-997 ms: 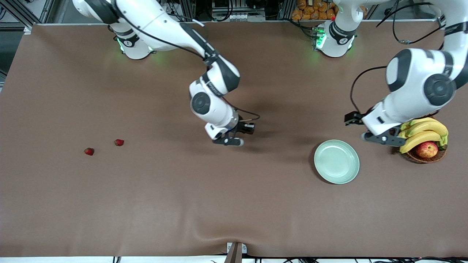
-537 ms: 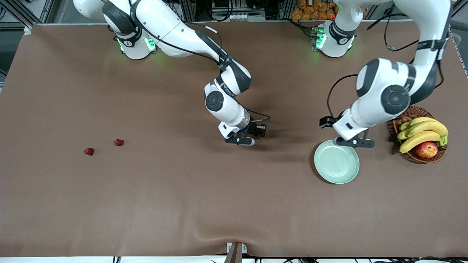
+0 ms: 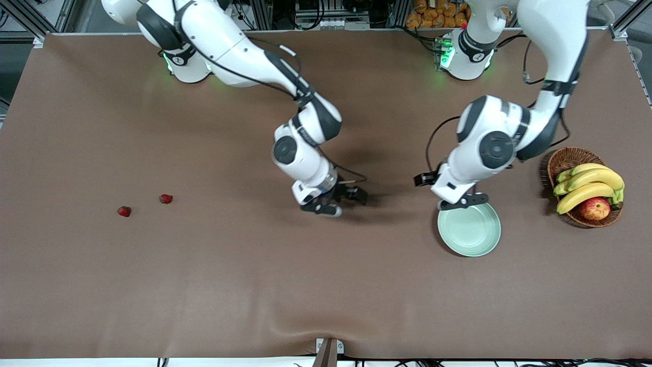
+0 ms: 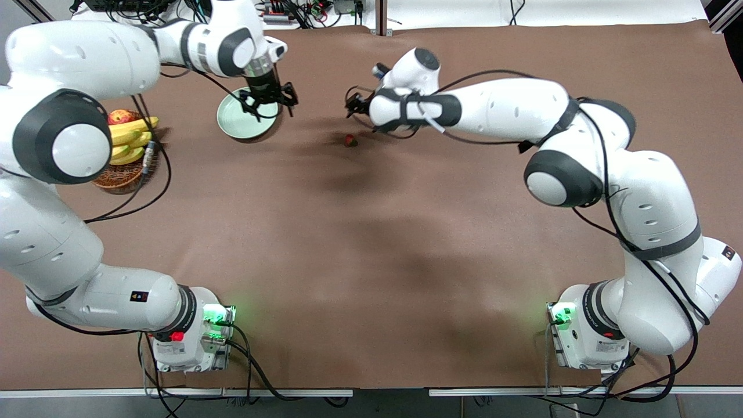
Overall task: Collect all strawberries into plate
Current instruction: 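Set the strawberry mid-table with the right gripper while the left gripper approaches, then grasp the strawberry with the left gripper while the right gripper grasps another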
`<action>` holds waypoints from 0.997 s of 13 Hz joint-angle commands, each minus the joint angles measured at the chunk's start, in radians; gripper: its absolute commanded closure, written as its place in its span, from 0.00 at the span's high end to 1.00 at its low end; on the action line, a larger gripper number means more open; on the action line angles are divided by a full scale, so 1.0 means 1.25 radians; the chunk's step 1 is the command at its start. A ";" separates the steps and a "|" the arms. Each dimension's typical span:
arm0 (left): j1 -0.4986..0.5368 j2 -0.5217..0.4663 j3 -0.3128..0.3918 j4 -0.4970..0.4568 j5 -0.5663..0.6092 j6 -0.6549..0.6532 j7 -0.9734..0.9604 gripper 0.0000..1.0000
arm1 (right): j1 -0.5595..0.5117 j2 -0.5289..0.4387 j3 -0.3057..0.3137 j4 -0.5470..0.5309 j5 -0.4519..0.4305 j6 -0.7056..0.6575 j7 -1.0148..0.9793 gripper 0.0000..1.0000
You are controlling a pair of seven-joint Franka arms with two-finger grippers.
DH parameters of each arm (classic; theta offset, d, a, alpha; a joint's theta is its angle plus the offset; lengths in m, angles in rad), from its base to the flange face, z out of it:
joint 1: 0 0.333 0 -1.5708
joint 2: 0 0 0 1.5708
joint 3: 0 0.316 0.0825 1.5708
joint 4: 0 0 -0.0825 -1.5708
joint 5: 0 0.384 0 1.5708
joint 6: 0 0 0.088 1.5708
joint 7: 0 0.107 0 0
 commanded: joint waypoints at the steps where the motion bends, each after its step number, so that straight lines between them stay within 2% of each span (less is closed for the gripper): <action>1: -0.054 0.066 0.002 0.066 -0.011 0.027 -0.183 1.00 | -0.136 -0.129 0.007 -0.107 -0.025 -0.164 -0.014 1.00; 3: -0.103 0.112 0.002 0.119 -0.010 0.027 -0.308 1.00 | -0.224 -0.188 -0.001 -0.165 -0.089 -0.245 -0.061 1.00; 4: -0.125 0.137 0.003 0.145 -0.006 0.030 -0.339 1.00 | -0.266 -0.221 -0.001 -0.207 -0.117 -0.252 -0.088 1.00; 6: -0.130 0.171 0.002 0.162 -0.009 0.075 -0.348 1.00 | -0.358 -0.269 -0.003 -0.302 -0.169 -0.255 -0.179 1.00; 7: -0.136 0.185 0.003 0.162 -0.008 0.097 -0.348 0.93 | -0.408 -0.277 -0.008 -0.338 -0.186 -0.257 -0.248 1.00; 8: -0.141 0.200 0.003 0.162 -0.008 0.121 -0.348 0.93 | -0.444 -0.284 -0.020 -0.371 -0.193 -0.257 -0.331 1.00; 10: -0.152 0.227 0.003 0.163 -0.009 0.172 -0.350 0.87 | -0.453 -0.283 -0.107 -0.409 -0.193 -0.257 -0.482 1.00; 13: -0.178 0.259 0.003 0.171 -0.005 0.211 -0.391 0.83 | -0.453 -0.283 -0.173 -0.419 -0.195 -0.258 -0.568 1.00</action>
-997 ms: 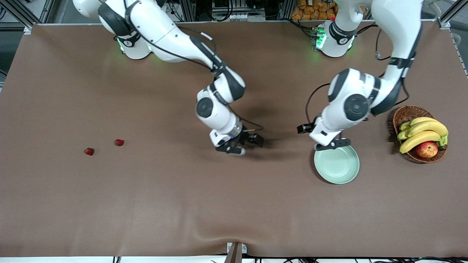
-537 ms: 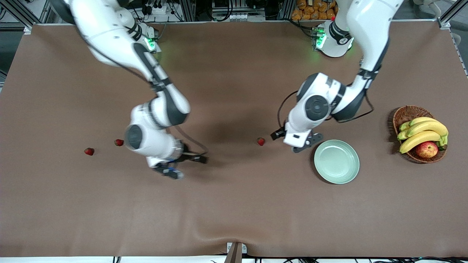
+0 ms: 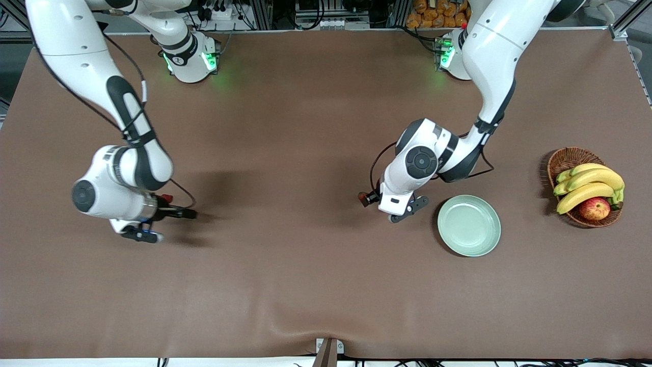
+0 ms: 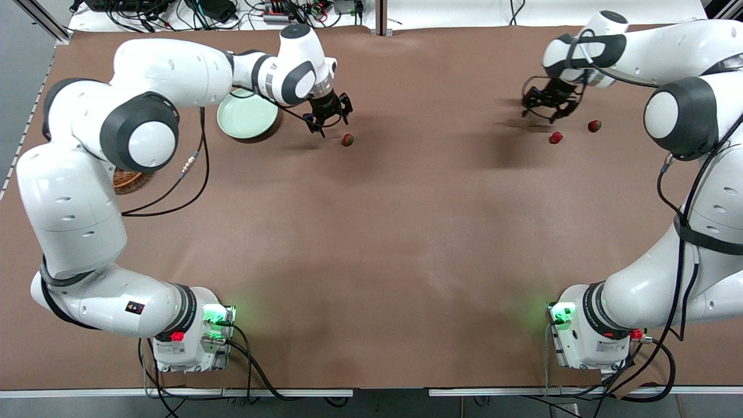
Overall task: Collect all strawberries into plate
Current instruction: 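Grasp the strawberry with the left gripper while the right gripper grasps another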
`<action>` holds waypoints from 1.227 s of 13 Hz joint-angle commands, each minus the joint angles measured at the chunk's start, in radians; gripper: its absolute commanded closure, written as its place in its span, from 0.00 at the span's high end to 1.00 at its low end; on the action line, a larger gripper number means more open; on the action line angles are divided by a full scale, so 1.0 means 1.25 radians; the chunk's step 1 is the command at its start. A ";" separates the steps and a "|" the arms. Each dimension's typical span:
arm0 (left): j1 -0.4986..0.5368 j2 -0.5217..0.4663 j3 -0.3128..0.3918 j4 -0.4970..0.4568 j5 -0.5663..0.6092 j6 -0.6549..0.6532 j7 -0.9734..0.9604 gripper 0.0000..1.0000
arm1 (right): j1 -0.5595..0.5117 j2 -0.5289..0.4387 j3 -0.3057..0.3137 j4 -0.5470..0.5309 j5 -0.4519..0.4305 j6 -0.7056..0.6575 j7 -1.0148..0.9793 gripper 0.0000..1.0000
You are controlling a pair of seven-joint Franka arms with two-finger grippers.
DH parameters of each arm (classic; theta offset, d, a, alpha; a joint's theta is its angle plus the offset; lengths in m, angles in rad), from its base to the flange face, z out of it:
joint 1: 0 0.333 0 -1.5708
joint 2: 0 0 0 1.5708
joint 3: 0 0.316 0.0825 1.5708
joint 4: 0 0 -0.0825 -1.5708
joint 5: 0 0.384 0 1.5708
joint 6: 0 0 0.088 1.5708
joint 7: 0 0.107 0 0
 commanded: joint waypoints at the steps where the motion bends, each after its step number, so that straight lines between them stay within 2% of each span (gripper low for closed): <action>1: -0.037 0.032 0.006 0.034 -0.003 0.018 -0.049 0.80 | 0.011 -0.034 -0.032 -0.035 -0.014 0.009 -0.057 1.00; 3: -0.039 0.047 0.006 0.042 -0.001 0.019 -0.051 0.72 | 0.009 -0.031 -0.060 -0.034 -0.017 -0.020 -0.098 1.00; 6: -0.048 0.057 0.007 0.049 -0.001 0.029 -0.052 0.68 | 0.011 -0.027 -0.073 -0.035 -0.018 -0.060 -0.099 1.00; 7: -0.048 0.062 0.007 0.047 -0.002 0.040 -0.052 0.66 | 0.011 -0.025 -0.073 -0.035 -0.018 -0.074 -0.099 0.93; 9: -0.049 0.067 0.007 0.049 -0.001 0.042 -0.052 0.63 | 0.013 -0.025 -0.073 -0.034 -0.018 -0.103 -0.098 0.65; 12: -0.049 0.076 0.007 0.056 -0.001 0.042 -0.052 0.37 | 0.016 -0.023 -0.073 -0.034 -0.032 -0.102 -0.098 0.35; 14: -0.047 0.076 0.007 0.061 0.000 0.042 -0.047 0.06 | 0.017 -0.020 -0.073 -0.034 -0.047 -0.102 -0.098 0.15; 15: -0.041 0.071 0.009 0.062 0.001 0.042 -0.042 0.00 | 0.017 -0.019 -0.073 -0.033 -0.050 -0.102 -0.099 0.04; 16: -0.033 0.059 0.011 0.063 0.003 0.036 -0.043 0.00 | 0.018 -0.019 -0.071 -0.033 -0.049 -0.102 -0.098 0.00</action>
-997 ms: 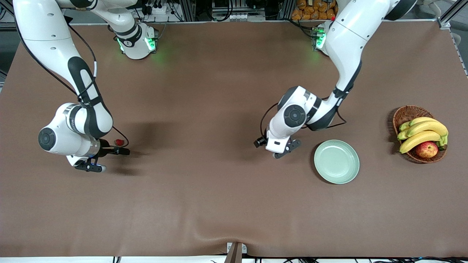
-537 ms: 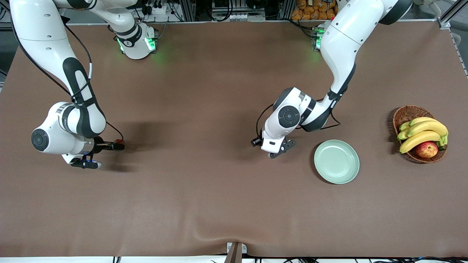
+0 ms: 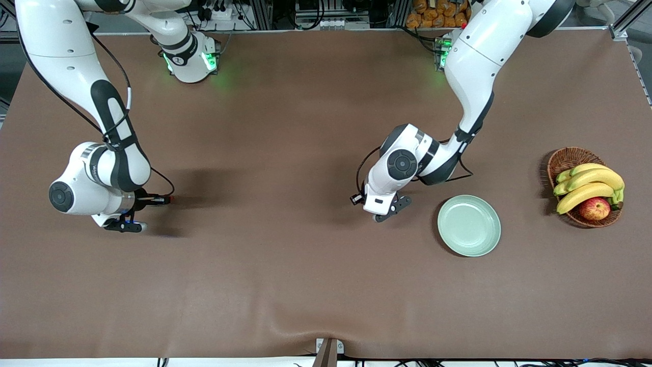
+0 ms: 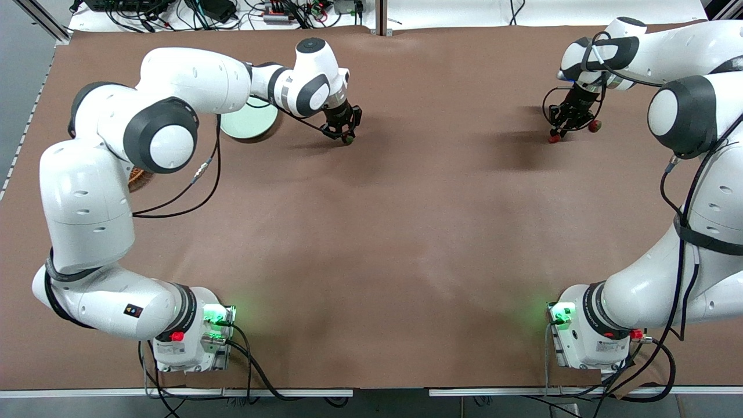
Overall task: Collect all strawberries into plate
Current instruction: 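Grasp the strawberry with the left gripper while the right gripper grasps another, then release the left gripper's strawberry on the plate while the right gripper sets another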
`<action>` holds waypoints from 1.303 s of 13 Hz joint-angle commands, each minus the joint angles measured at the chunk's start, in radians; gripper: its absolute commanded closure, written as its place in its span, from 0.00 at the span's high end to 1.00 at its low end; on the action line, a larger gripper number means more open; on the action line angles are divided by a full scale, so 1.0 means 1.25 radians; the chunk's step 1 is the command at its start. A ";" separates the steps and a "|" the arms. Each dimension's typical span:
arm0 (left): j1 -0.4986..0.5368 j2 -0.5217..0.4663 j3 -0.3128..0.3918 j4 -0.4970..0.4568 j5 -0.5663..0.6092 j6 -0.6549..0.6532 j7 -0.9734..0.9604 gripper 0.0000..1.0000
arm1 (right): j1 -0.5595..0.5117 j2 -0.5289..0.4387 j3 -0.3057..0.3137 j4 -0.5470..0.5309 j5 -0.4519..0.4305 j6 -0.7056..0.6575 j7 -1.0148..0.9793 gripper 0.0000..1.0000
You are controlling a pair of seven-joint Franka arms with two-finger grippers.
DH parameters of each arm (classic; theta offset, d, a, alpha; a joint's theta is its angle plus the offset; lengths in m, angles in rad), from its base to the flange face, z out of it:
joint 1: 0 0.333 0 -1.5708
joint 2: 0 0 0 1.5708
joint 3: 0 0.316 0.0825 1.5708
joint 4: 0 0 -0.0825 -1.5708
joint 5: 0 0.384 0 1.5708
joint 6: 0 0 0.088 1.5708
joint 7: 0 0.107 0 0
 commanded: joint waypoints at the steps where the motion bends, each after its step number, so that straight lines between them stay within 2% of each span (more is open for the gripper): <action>1: 0.013 -0.018 0.012 0.021 0.003 -0.013 -0.003 0.00 | 0.017 -0.016 -0.005 -0.013 -0.017 -0.002 -0.003 0.00; 3: 0.066 -0.066 0.012 0.023 0.004 -0.082 0.035 0.00 | 0.045 -0.018 -0.003 0.048 -0.008 -0.007 0.007 0.00; 5: 0.130 -0.108 0.011 0.021 0.004 -0.151 0.154 0.00 | 0.090 -0.020 0.001 0.114 0.000 -0.032 0.074 0.00; 7: 0.190 -0.128 0.011 0.021 0.004 -0.197 0.273 0.00 | 0.161 -0.018 0.029 0.161 0.001 -0.065 0.253 0.00; 9: 0.256 -0.131 0.011 0.020 0.004 -0.219 0.412 0.00 | 0.230 -0.007 0.092 0.196 0.004 -0.055 0.479 0.00; 10: 0.285 -0.127 0.011 0.015 0.004 -0.220 0.479 0.00 | 0.281 0.013 0.108 0.222 0.002 -0.046 0.587 0.00; 12: 0.328 -0.116 0.014 0.012 0.004 -0.222 0.570 0.00 | 0.366 0.067 0.112 0.287 0.004 0.020 0.739 0.00; 13: 0.343 -0.106 0.014 0.012 0.004 -0.220 0.597 0.00 | 0.394 0.091 0.122 0.308 0.019 0.068 0.791 0.00; 14: 0.354 -0.101 0.014 0.012 0.016 -0.220 0.623 0.00 | 0.419 0.108 0.123 0.310 0.092 0.134 0.828 0.00; 15: 0.360 -0.091 0.014 0.014 0.044 -0.220 0.638 0.00 | 0.445 0.125 0.123 0.310 0.199 0.205 0.836 0.00; 16: 0.373 -0.084 0.014 0.017 0.075 -0.219 0.644 0.08 | 0.469 0.145 0.123 0.311 0.283 0.263 0.834 0.00; 17: 0.379 -0.080 0.012 0.018 0.095 -0.219 0.644 0.44 | 0.493 0.170 0.123 0.327 0.334 0.305 0.832 0.00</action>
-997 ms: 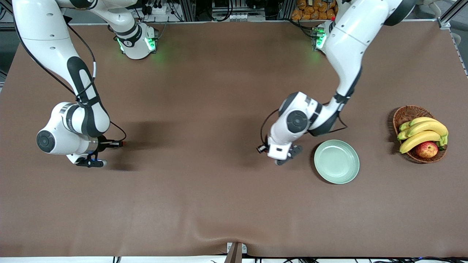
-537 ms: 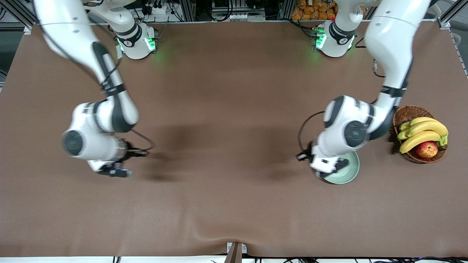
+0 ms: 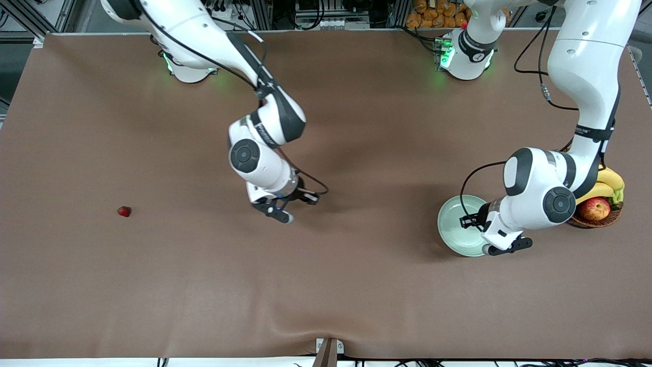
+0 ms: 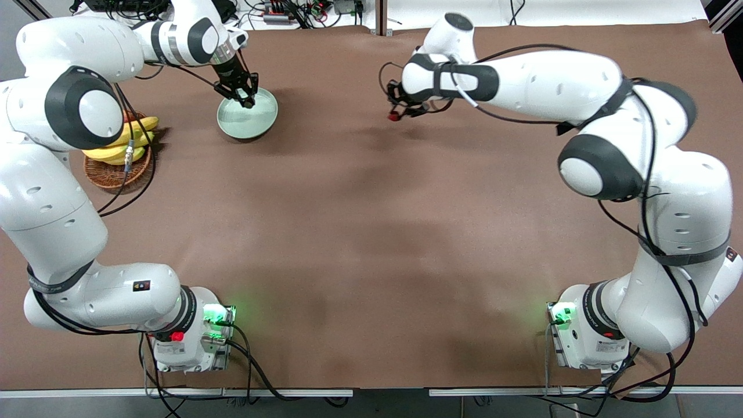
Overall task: Collect all strawberries into plate
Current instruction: 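Release the left gripper's strawberry on the plate while the right gripper sets another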
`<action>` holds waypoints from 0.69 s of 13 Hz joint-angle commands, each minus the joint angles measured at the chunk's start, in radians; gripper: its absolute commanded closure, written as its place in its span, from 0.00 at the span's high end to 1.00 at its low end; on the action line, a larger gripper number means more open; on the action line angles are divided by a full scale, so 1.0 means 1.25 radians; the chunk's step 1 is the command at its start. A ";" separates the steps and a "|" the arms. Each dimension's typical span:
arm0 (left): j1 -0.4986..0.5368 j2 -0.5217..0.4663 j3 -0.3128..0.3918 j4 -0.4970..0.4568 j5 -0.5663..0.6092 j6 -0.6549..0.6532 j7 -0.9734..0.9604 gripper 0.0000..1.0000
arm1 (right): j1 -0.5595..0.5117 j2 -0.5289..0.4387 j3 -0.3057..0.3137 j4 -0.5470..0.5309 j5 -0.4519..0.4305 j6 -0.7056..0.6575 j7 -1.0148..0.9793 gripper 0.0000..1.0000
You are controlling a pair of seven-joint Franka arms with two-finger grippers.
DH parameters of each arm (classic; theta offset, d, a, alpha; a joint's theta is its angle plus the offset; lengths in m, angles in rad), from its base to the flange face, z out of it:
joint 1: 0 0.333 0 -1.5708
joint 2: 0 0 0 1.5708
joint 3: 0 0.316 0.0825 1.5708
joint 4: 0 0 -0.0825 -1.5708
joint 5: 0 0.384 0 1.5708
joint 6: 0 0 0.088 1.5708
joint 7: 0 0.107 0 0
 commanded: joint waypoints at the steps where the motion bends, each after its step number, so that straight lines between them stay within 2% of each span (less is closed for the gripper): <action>1: 0.011 0.008 -0.008 0.007 0.043 -0.004 0.007 0.76 | 0.049 0.085 -0.003 0.084 0.119 0.071 0.016 0.00; 2: 0.010 0.007 -0.008 0.007 0.043 -0.004 -0.003 1.00 | 0.066 0.109 -0.003 0.114 0.134 0.072 0.018 0.00; 6: -0.007 0.000 -0.023 0.006 0.033 -0.005 -0.075 1.00 | 0.107 0.183 -0.002 0.211 0.156 0.094 0.025 0.00; 7: -0.026 -0.002 -0.032 0.006 0.032 -0.005 -0.118 1.00 | 0.110 0.192 0.003 0.216 0.158 0.118 0.028 0.10; 9: -0.072 -0.003 -0.033 0.006 0.032 -0.005 -0.221 1.00 | 0.107 0.187 0.004 0.208 0.163 0.126 0.030 0.74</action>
